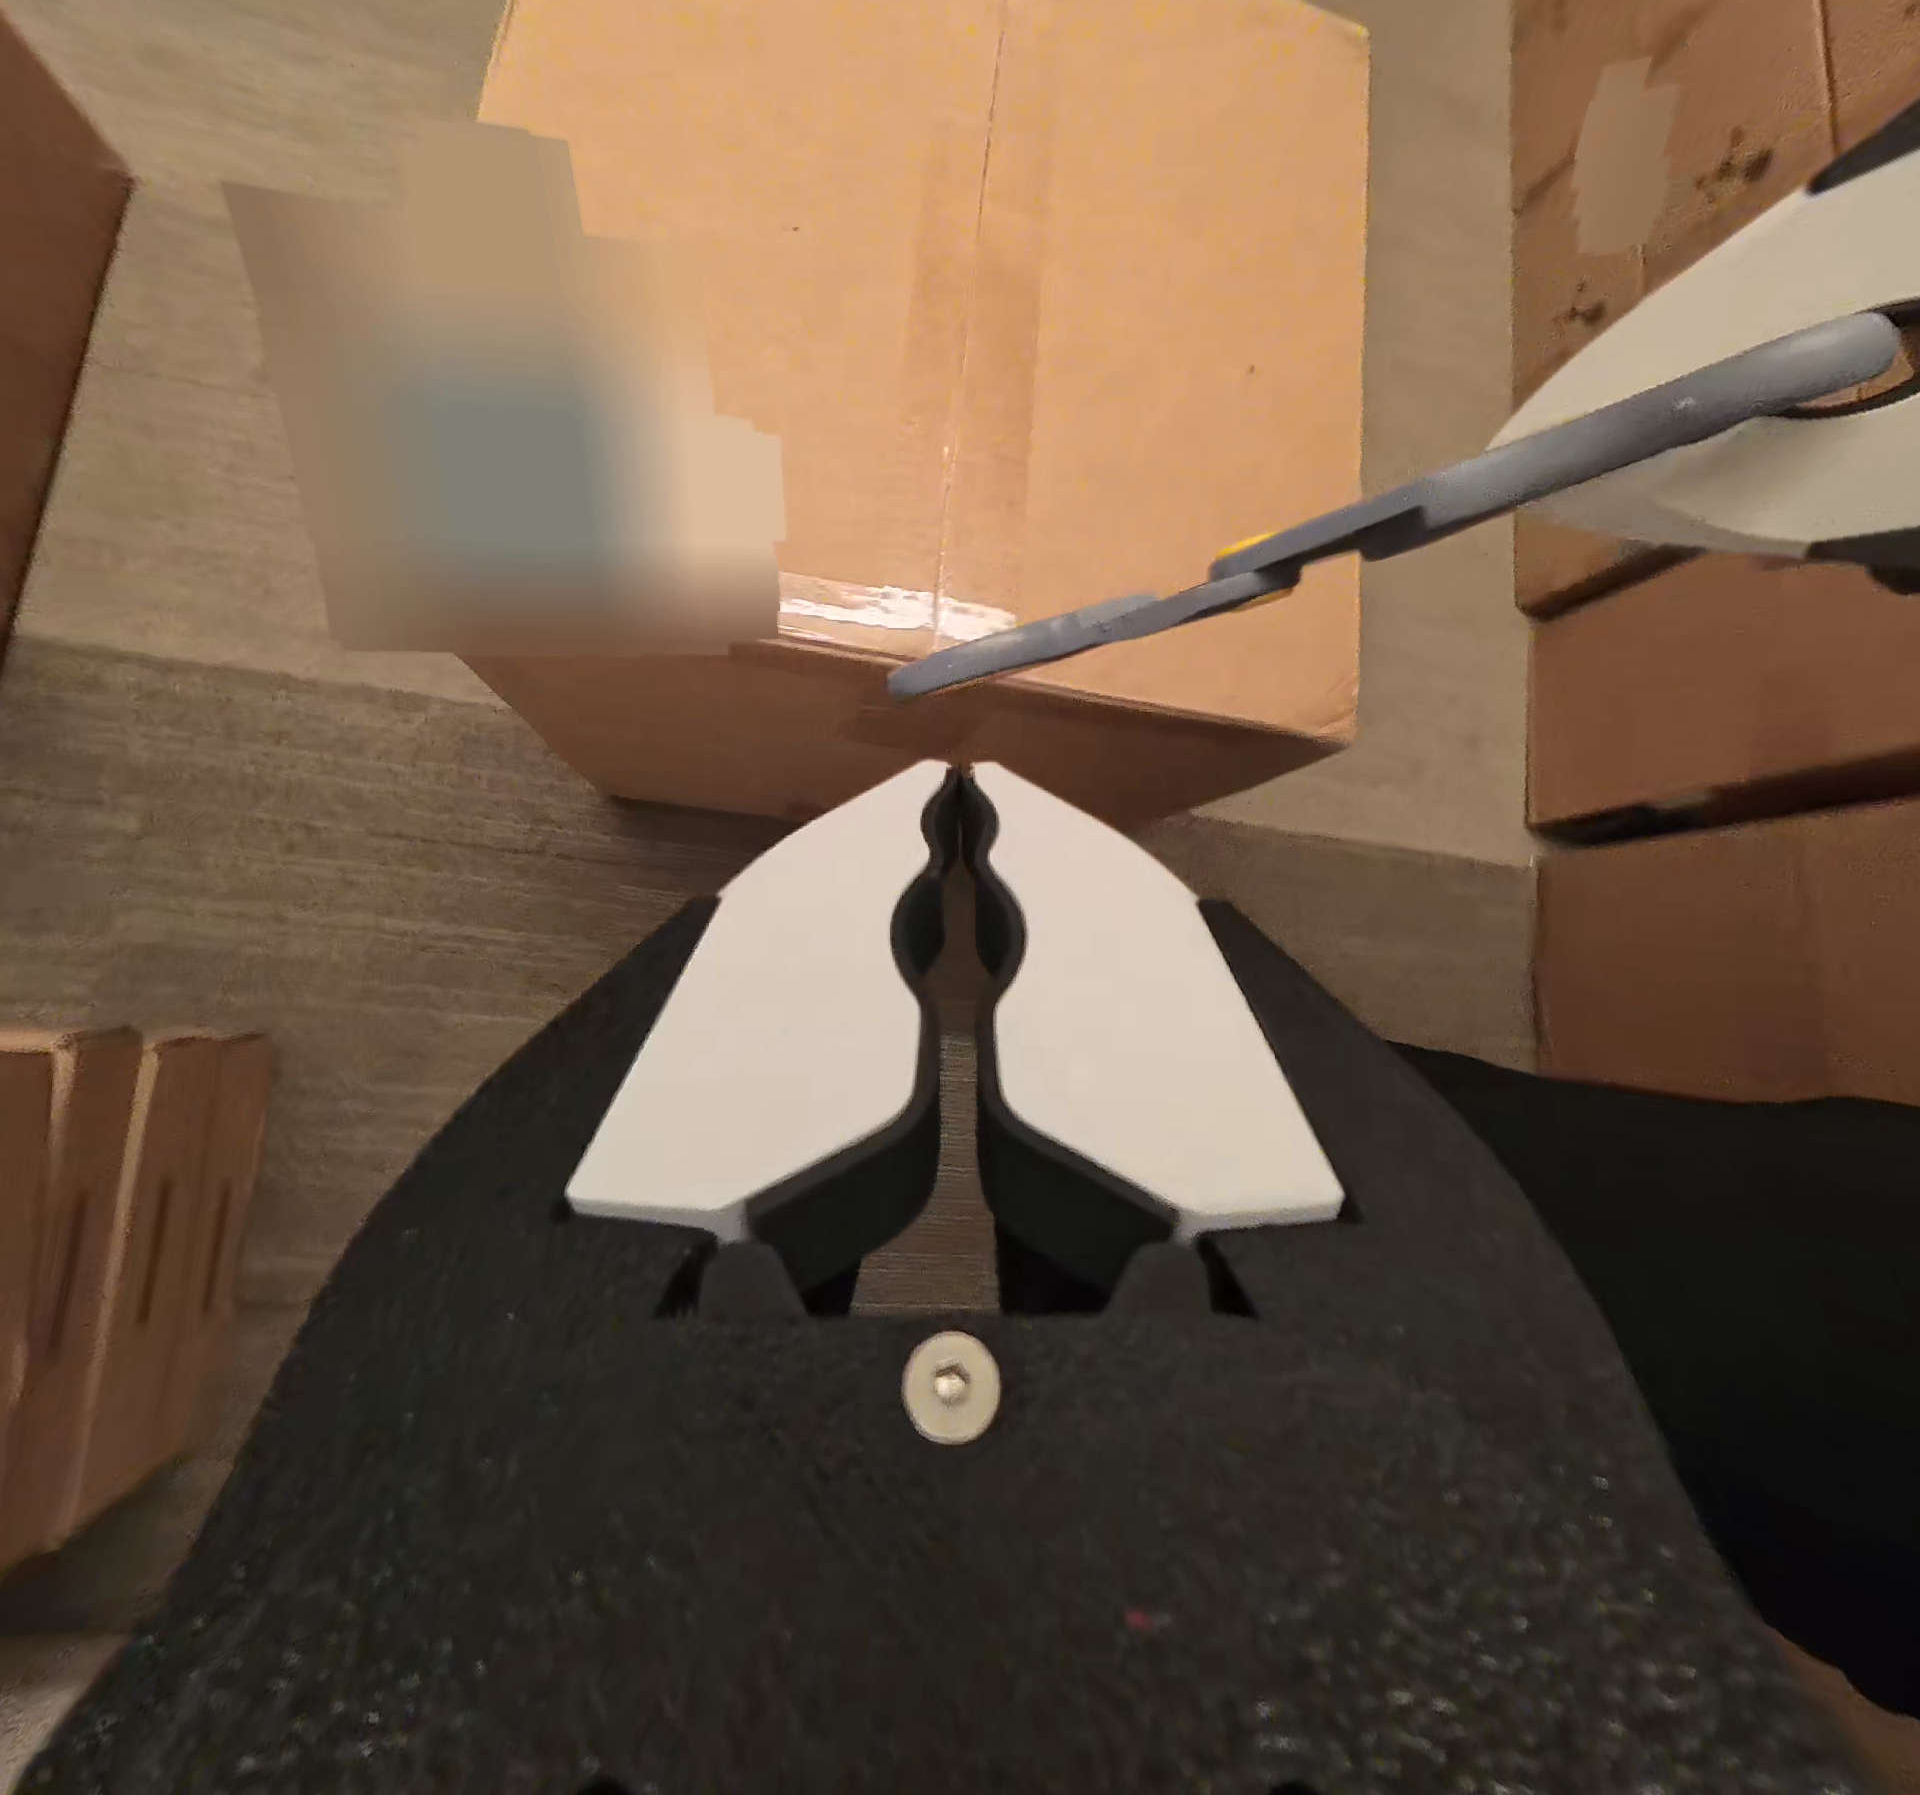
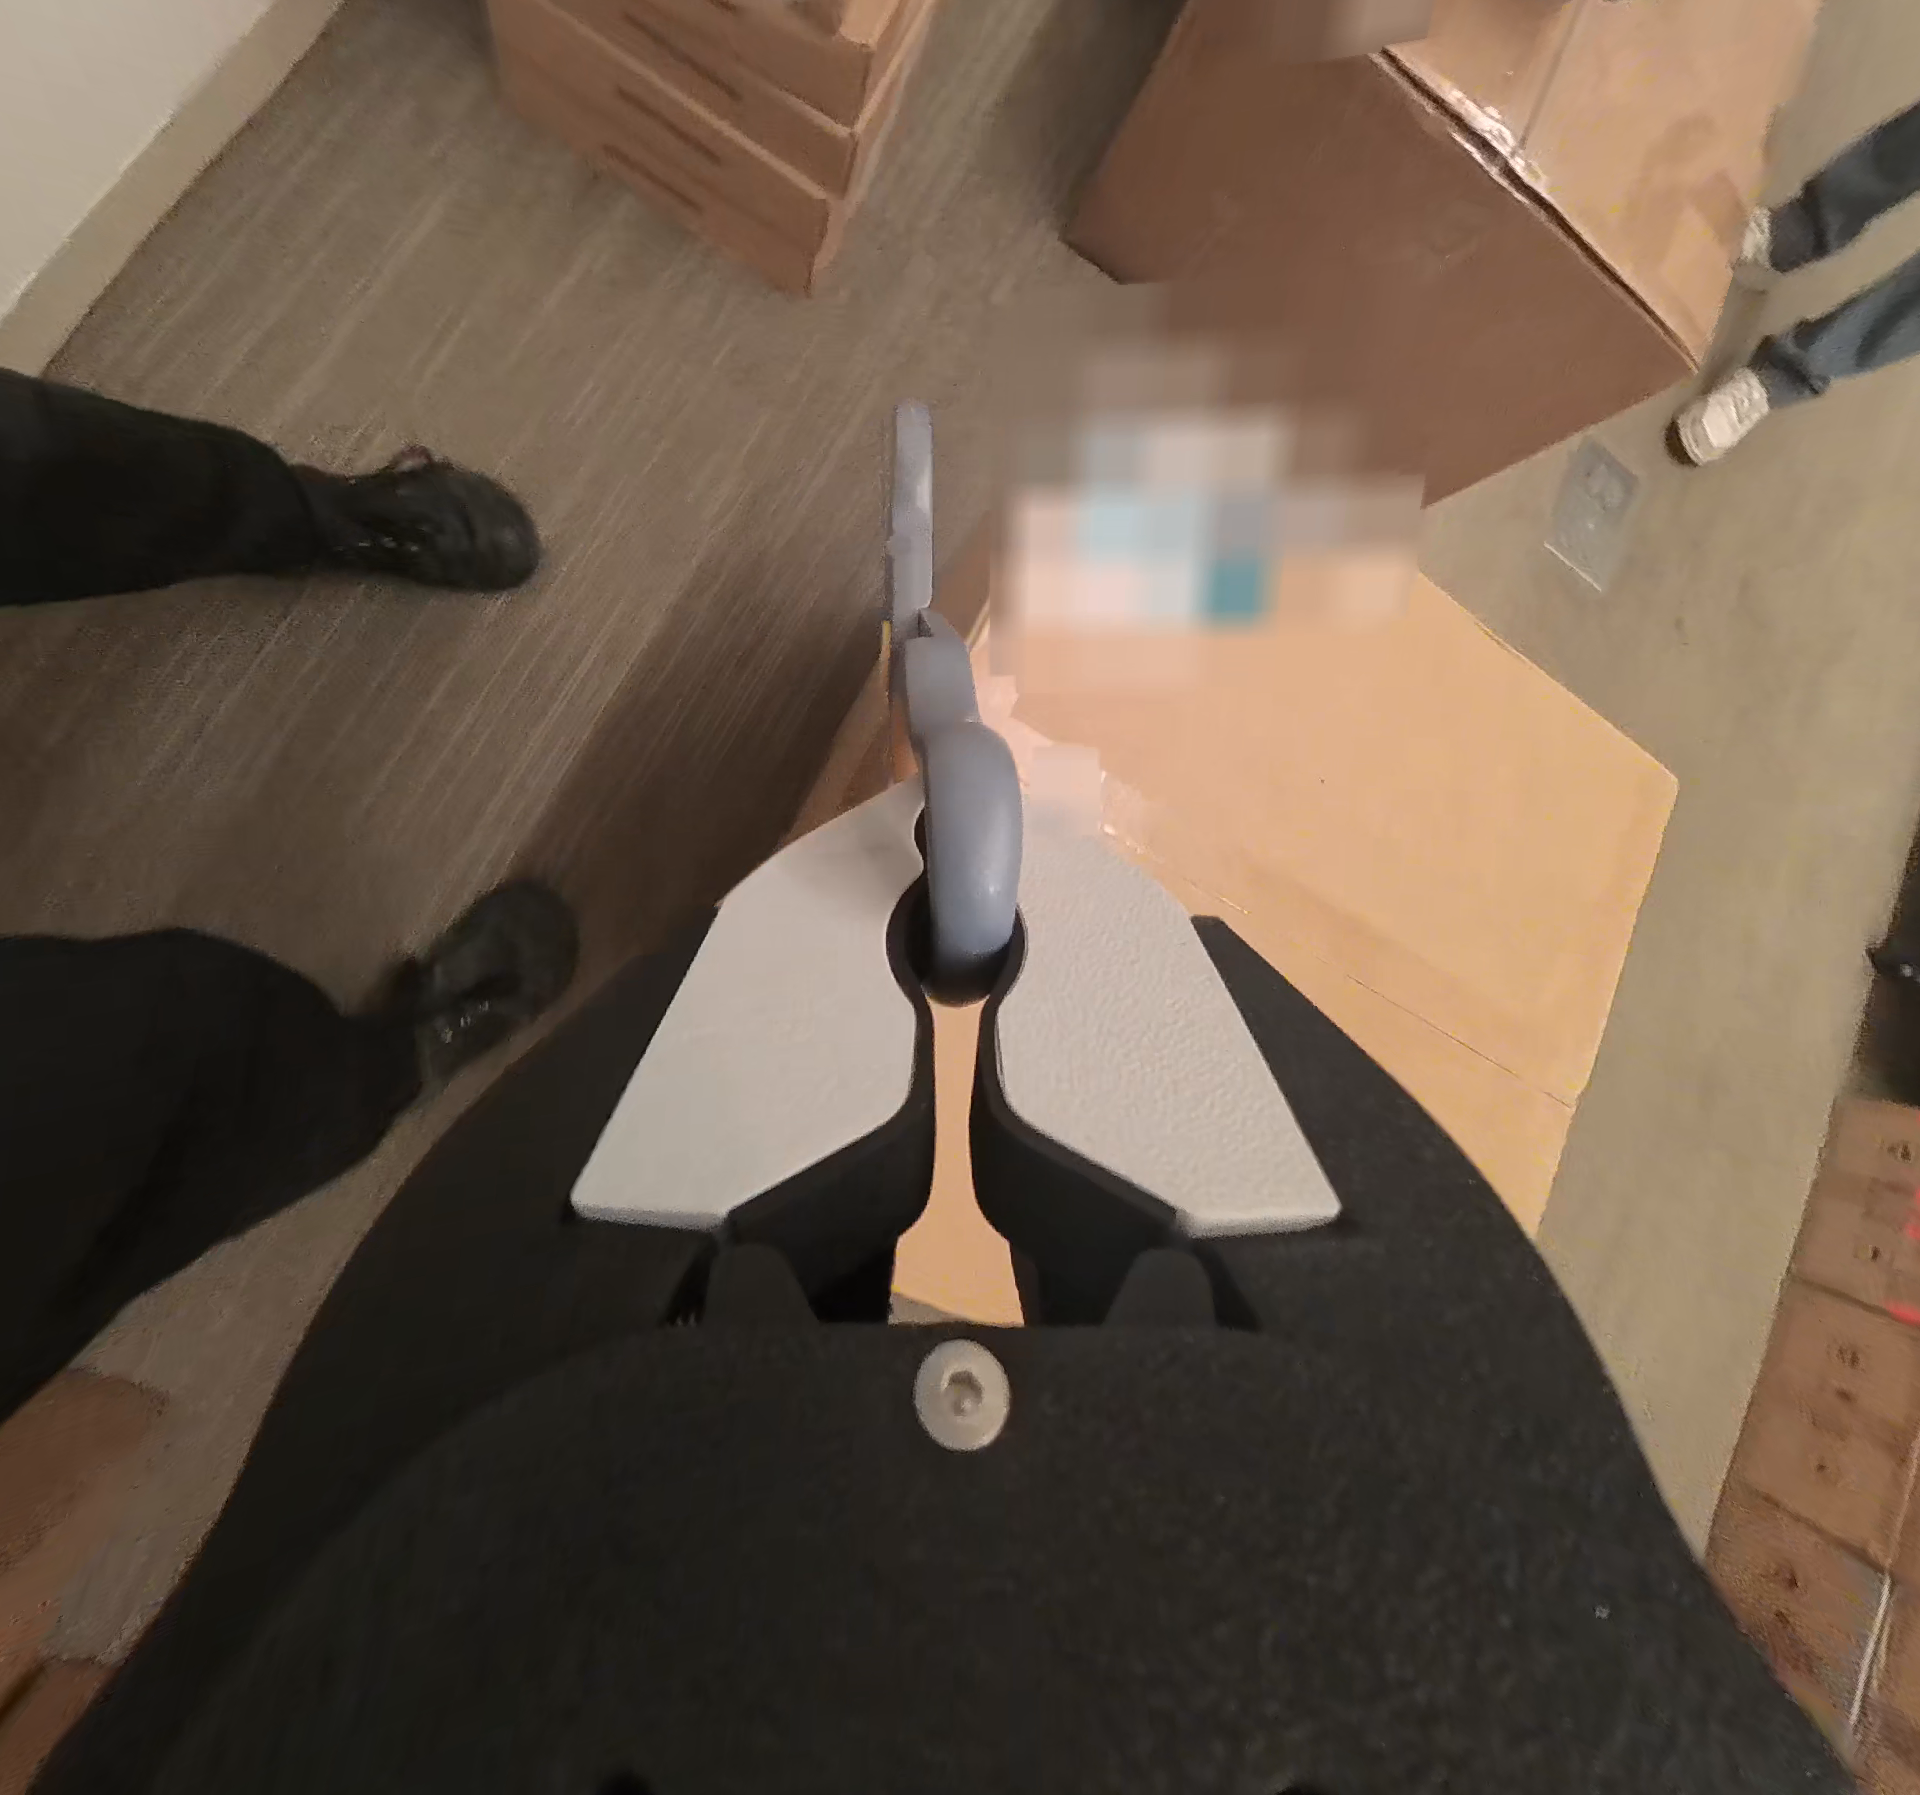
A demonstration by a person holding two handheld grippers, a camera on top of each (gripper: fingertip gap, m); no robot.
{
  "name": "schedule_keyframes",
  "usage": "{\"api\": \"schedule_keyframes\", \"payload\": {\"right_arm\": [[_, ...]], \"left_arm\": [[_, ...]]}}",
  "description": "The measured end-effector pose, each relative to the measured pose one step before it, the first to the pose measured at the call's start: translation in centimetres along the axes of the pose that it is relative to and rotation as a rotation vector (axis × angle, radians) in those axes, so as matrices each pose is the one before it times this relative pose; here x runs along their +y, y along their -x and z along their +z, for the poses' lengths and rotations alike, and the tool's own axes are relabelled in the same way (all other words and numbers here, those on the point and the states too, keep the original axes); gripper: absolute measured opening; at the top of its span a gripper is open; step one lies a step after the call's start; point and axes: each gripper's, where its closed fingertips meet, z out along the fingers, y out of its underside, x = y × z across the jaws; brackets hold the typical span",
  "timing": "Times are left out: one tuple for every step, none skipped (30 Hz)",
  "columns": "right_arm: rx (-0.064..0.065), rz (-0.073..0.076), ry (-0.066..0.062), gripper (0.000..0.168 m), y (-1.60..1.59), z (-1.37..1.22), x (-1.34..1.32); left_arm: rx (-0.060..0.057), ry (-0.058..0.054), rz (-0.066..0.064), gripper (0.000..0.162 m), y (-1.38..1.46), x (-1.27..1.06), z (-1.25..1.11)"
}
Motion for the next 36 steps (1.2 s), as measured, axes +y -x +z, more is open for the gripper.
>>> {"api": "schedule_keyframes", "payload": {"right_arm": [[0.0263,0.0217,0.0081,0.0,0.274,1.148,-0.896],[0.0251,0.0208,0.0108,0.0,0.346,1.117,-0.842],[0.0254,0.0196,0.0167,0.0,0.356,1.099,-0.766],[0.0258,0.0226,0.0187,0.0,0.319,1.085,-0.693],[0.0231,0.0258,0.0156,0.0,0.344,1.042,-0.677],[0.0206,0.0226,0.0139,0.0,0.363,1.005,-0.661],[0.0211,0.0148,0.0152,0.0,0.337,0.971,-0.661],[0.0198,0.0063,0.0155,0.0,0.299,0.851,-0.604],[0.0176,0.0038,0.0119,0.0,0.287,0.73,-0.595],[0.0175,0.0059,0.0056,0.0,0.242,0.667,-0.624],[0.0168,0.0034,0.0018,0.0,0.219,0.638,-0.603],[0.0155,-0.003,0.0006,0.0,0.203,0.674,-0.554],[0.0162,-0.0107,-0.0014,0.0,0.202,0.717,-0.464],[0.0208,-0.0207,-0.0032,0.0,0.151,0.771,-0.493],[0.0245,-0.0283,-0.0053,0.0,0.092,0.798,-0.545],[0.0248,-0.03,-0.0085,0.0,0.087,0.813,-0.571],[0.0293,-0.0318,-0.015,0.0,0.035,0.872,-0.664],[0.0324,-0.0318,-0.0229,0.0,0.043,0.921,-0.687],[0.0245,-0.0262,-0.0235,0.0,0.148,1.028,-0.575],[0.0167,-0.0253,-0.0186,0.0,0.25,1.117,-0.439],[0.0161,-0.0283,-0.0158,0.0,0.243,1.137,-0.368],[0.0113,-0.0227,-0.0152,0.0,0.265,1.095,-0.227],[0.0051,-0.0139,-0.0109,0.0,0.303,1.099,-0.039],[0.0041,-0.0126,-0.0046,0.0,0.256,1.097,0.13],[0.0051,-0.0155,-0.0046,0.0,0.166,1.031,0.197],[0.0052,-0.0161,-0.0039,0.0,0.135,0.916,0.218],[0.0034,-0.0113,0.0008,0.0,0.033,0.851,0.295],[-0.0002,-0.003,0.0019,0.0,-0.015,0.756,0.319],[-0.001,0.0005,0.0032,0.0,-0.06,0.642,0.379],[0.0036,0.0,0.0025,0.0,-0.156,0.553,0.332],[-0.0007,0.0064,0.0025,0.0,-0.089,0.534,0.275],[-0.0081,0.0121,0.0047,0.0,0.011,0.492,0.326],[-0.0041,0.007,0.0039,0.0,0.001,0.451,0.371],[0.0018,0.0002,0.0035,0.0,-0.012,0.374,0.349],[-0.0018,0.0034,0.0037,0.0,0.083,0.28,0.244],[-0.0043,0.0062,0.0025,0.0,0.076,0.171,0.223]], "left_arm": [[0.0276,0.004,0.035,0.0,1.302,0.205,0.201],[0.0313,0.0055,0.028,0.0,1.23,0.34,0.179],[0.0306,0.0135,0.0255,0.0,1.206,0.533,0.12],[0.0263,0.0188,0.0272,0.0,1.225,0.631,0.062],[0.0244,0.0094,0.0284,0.0,1.151,0.454,-0.047],[0.0252,0.0014,0.0214,0.0,1.031,0.32,-0.136],[0.0236,-0.0015,0.0146,0.0,0.959,0.254,-0.183],[0.0126,-0.0091,0.0172,0.0,1.022,0.126,-0.195],[0.0085,-0.0136,0.0148,0.0,1.043,0.102,-0.138],[0.0122,-0.0123,0.0043,0.0,1.002,0.182,-0.01],[0.0113,-0.009,0.0007,0.0,0.971,0.281,0.078],[0.0019,-0.0082,0.0093,0.0,1.021,0.31,0.103],[-0.0039,-0.0115,0.0101,0.0,1.04,0.291,0.083],[0.0045,-0.0176,0.0007,0.0,0.911,0.236,0.119],[0.0044,-0.0224,-0.002,0.0,0.906,0.202,0.148],[-0.0063,-0.0164,0.0064,0.0,1.022,0.3,0.178],[-0.0141,-0.0099,0.0143,0.0,1.089,0.382,0.155],[-0.0082,-0.0112,0.0123,0.0,0.949,0.322,0.093],[-0.0052,-0.0148,0.0041,0.0,0.866,0.236,0.026],[-0.0059,-0.0164,0.0001,0.0,0.848,0.211,0.042],[-0.0061,-0.015,-0.0008,0.0,0.82,0.242,0.105],[-0.0057,-0.01,-0.0015,0.0,0.781,0.324,0.228],[-0.0041,-0.0021,-0.0009,0.0,0.717,0.437,0.368],[0.0016,0.0034,0.0016,0.0,0.583,0.524,0.476],[0.0036,0.0046,0.005,0.0,0.495,0.51,0.555],[0.0004,0.0089,0.0077,0.0,0.499,0.536,0.601],[-0.0016,0.0118,0.0072,0.0,0.47,0.528,0.622],[0.0084,0.0109,0.0029,0.0,0.265,0.441,0.604],[0.011,0.0057,-0.0014,0.0,0.176,0.292,0.548],[0.0023,0.0033,0.0005,0.0,0.236,0.201,0.475],[0.0022,0.006,0.0024,0.0,0.191,0.187,0.454],[0.0039,0.0067,0.0016,0.0,0.127,0.172,0.404],[-0.0008,0.0036,0.0011,0.0,0.157,0.107,0.348],[-0.0007,0.0005,0.0005,0.0,0.109,0.041,0.283],[0.0022,0.0022,-0.0023,0.0,0.035,0.038,0.226],[0.0023,0.0019,-0.0013,0.0,-0.008,-0.003,0.174]]}}
